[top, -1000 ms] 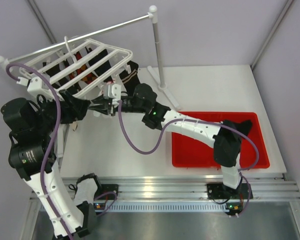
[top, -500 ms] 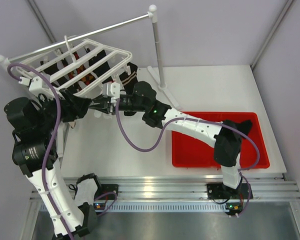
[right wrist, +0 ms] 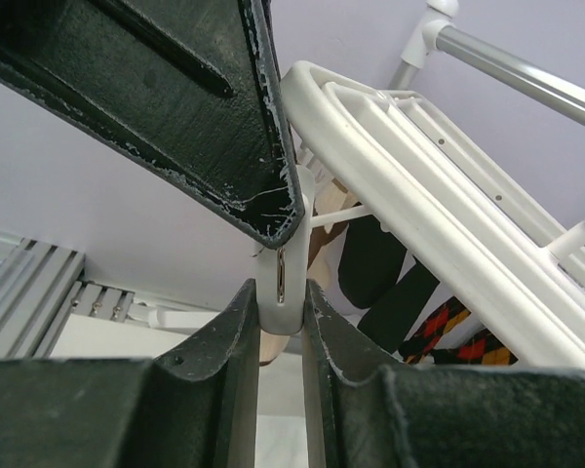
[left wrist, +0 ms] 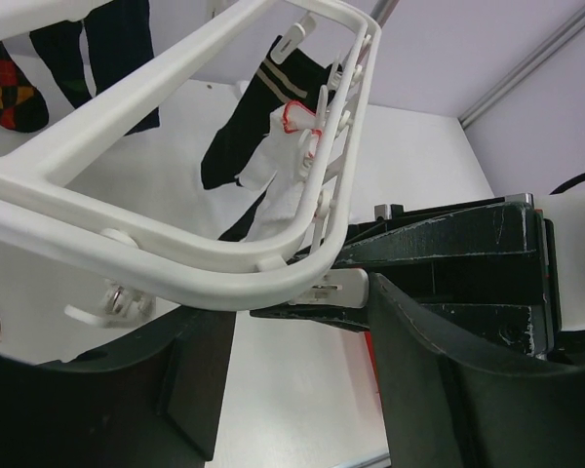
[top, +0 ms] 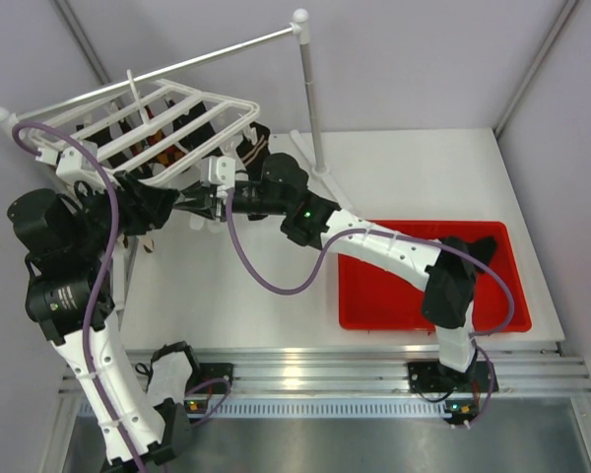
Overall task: Clip the socks to the hanger
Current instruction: Open the clamp at the hanger.
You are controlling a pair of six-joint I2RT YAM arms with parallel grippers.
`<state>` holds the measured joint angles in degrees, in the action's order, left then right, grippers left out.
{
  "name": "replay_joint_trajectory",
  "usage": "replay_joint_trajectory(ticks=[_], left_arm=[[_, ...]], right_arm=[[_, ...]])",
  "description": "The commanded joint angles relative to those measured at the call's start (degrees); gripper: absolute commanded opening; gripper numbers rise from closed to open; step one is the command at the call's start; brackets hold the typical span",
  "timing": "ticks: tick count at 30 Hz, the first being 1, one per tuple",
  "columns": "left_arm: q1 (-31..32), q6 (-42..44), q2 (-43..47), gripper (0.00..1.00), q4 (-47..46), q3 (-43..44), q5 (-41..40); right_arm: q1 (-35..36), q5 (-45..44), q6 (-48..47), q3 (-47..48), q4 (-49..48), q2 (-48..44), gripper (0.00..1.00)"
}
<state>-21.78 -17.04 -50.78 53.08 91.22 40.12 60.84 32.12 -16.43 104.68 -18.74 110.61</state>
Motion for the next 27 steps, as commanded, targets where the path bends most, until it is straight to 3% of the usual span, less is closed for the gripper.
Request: replay_joint_trajectory(ticks=[1,13,16,18,22,23,27], left_arm=[[-0.28,-0.10,-0.81,0.60,-7.99,-0.69,1.36],[-0.28,-1.60,-0.81,0.61,-11.94,-3.42,2.60],[-0.28,-1.77,-1.07,0.56,-12.47,-3.85,3.03],[-0.28,-1.68,-0.98,0.49,-12.82,-4.21,2.60],[-0.28,-2.12,-0.98,0.21,-13.97,-5.35,2.69],[-0.28,-2.21,-0.98,0.19,-13.97,-5.35,2.86],[-0.28,-2.65,-0.98,0.01,-13.97,-5.70,2.77]], right_arm=[[-0.02,2.86,-0.45,3.16,3.01,-1.10,0.00],[-0.02,1.72,-1.59,6.67,6.79,1.63,0.00],[-0.02,1.81,-1.68,7.02,7.14,1.89,0.00],[-0.02,1.89,-1.68,7.11,7.23,2.07,0.00],[-0.02,1.89,-1.42,7.29,7.49,2.33,0.00],[-0.02,1.89,-1.59,7.29,7.67,2.33,0.00],[-0.02,1.28,-1.33,6.94,8.28,1.81,0.23]])
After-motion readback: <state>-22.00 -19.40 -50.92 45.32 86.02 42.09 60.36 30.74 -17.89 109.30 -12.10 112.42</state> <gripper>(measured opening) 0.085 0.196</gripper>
